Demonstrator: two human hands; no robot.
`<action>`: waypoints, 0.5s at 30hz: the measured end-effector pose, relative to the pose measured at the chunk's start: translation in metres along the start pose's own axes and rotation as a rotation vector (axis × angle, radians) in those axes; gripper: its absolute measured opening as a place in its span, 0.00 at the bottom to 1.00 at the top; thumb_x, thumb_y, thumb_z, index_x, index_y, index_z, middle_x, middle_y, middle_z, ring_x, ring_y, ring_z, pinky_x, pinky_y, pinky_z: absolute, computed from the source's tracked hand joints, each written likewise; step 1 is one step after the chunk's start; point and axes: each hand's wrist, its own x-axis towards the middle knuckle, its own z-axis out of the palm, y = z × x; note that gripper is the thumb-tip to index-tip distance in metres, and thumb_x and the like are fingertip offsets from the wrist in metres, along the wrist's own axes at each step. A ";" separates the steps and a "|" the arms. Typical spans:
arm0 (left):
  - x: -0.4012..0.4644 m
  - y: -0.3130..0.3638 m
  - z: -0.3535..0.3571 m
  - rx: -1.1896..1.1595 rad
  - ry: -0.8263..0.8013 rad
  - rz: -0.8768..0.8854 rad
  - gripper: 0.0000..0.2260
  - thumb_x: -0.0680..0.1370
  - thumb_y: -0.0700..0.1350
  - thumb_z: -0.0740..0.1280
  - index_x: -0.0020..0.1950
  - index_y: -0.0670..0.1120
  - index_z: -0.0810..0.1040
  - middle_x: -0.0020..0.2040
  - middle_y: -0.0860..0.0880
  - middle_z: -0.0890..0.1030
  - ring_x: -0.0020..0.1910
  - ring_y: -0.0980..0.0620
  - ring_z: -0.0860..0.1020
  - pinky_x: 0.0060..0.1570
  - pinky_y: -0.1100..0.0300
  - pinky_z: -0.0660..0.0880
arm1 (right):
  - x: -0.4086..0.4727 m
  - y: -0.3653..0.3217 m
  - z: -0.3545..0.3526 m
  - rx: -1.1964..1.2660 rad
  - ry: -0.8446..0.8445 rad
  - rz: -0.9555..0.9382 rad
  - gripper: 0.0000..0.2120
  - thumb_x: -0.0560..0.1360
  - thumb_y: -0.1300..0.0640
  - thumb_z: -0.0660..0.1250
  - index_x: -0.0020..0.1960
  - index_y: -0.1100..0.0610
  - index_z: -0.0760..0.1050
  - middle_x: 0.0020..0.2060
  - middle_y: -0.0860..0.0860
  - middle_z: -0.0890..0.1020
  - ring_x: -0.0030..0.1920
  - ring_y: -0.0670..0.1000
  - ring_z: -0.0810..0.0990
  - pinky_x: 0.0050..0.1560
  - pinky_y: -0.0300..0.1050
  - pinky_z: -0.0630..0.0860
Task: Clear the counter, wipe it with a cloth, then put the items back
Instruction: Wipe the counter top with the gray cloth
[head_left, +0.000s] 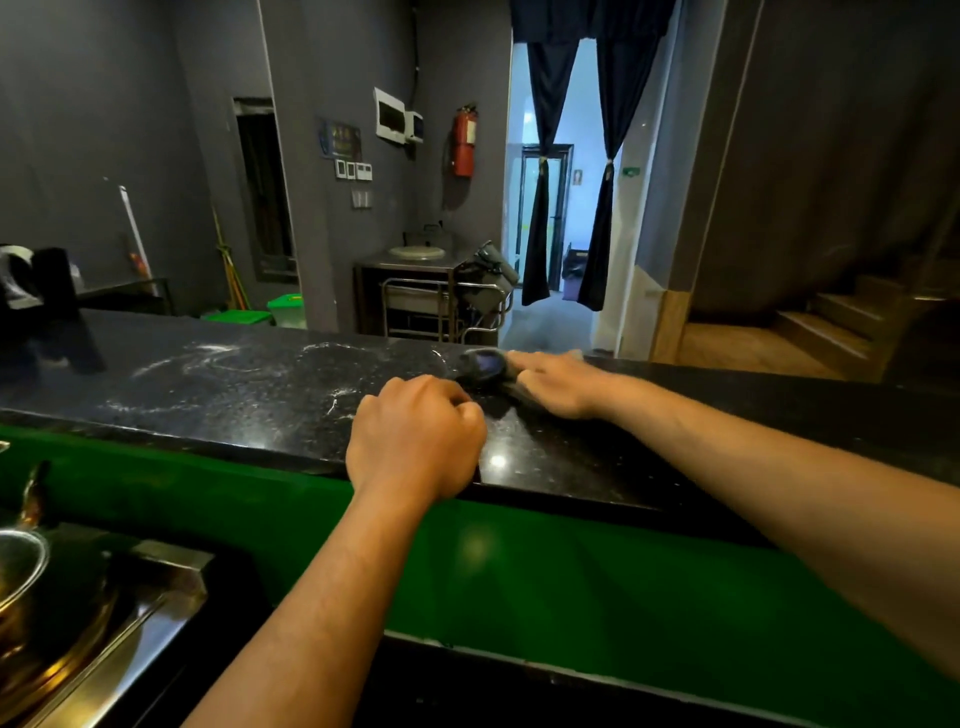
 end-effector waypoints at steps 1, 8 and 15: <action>-0.001 0.001 -0.001 0.006 -0.001 -0.002 0.19 0.73 0.55 0.55 0.51 0.57 0.84 0.49 0.48 0.83 0.47 0.42 0.77 0.44 0.51 0.73 | -0.016 -0.004 0.001 0.044 -0.046 -0.055 0.13 0.81 0.54 0.53 0.59 0.40 0.70 0.53 0.45 0.74 0.57 0.51 0.71 0.60 0.52 0.63; -0.010 0.012 -0.014 -0.003 -0.030 0.002 0.14 0.77 0.51 0.60 0.52 0.57 0.85 0.50 0.50 0.84 0.49 0.45 0.78 0.47 0.52 0.73 | -0.035 0.103 -0.042 -0.136 0.180 0.561 0.22 0.78 0.41 0.53 0.65 0.50 0.73 0.67 0.57 0.74 0.64 0.61 0.73 0.67 0.62 0.66; -0.013 0.017 -0.020 0.031 -0.057 0.012 0.14 0.78 0.53 0.61 0.57 0.58 0.84 0.55 0.51 0.84 0.54 0.46 0.78 0.52 0.51 0.71 | -0.070 0.017 -0.007 -0.104 -0.034 -0.042 0.18 0.82 0.47 0.53 0.70 0.47 0.67 0.70 0.50 0.71 0.72 0.56 0.66 0.71 0.59 0.60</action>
